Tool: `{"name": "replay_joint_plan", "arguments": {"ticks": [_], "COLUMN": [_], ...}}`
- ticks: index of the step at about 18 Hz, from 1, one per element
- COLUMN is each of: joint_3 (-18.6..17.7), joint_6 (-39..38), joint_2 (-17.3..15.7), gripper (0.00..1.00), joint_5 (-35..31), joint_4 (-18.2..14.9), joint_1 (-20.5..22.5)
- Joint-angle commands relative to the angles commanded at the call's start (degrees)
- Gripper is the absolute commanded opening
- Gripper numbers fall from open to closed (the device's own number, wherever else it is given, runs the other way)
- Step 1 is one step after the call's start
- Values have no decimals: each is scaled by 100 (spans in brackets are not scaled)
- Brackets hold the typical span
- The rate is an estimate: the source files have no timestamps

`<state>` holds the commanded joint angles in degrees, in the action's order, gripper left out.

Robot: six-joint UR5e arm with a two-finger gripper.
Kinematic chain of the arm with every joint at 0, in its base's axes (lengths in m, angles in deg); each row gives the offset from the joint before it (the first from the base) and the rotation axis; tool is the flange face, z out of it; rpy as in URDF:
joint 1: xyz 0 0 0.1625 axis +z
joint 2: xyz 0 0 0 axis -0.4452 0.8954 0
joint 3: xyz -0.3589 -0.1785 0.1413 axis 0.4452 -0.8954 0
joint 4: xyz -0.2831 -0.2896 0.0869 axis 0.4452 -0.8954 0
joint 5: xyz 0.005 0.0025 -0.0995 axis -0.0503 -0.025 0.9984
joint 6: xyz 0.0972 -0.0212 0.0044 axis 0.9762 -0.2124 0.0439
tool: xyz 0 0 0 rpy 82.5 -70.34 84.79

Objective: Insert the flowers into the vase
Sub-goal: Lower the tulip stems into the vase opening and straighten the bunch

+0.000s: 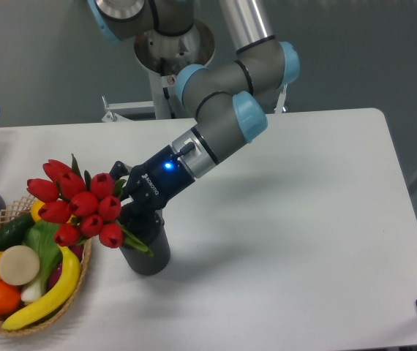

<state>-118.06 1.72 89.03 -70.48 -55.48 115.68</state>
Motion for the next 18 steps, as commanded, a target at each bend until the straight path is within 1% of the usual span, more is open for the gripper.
{"name": "replay_joint_plan", "arguments": {"ticks": [2, 4, 5, 7, 9, 11, 12, 13, 18], "joint_3": [-106, -107, -106, -115, -124, -142, -159, -185, -379], "joint_6": [186, 187, 187, 187, 187, 169, 152, 151, 151], "joint_2": [17, 61, 62, 62, 62, 53, 44, 35, -88], "gripper": [24, 39, 44, 61, 80, 92, 97, 99, 100], "joint_5": [-88, -89, -89, -89, -158, -168, -168, -168, -168], "joint_4": [-9, 0, 0, -9, -9, -17, -18, -18, -18], "joint_1": [35, 70, 105, 167, 220, 281, 316, 334, 518]}}
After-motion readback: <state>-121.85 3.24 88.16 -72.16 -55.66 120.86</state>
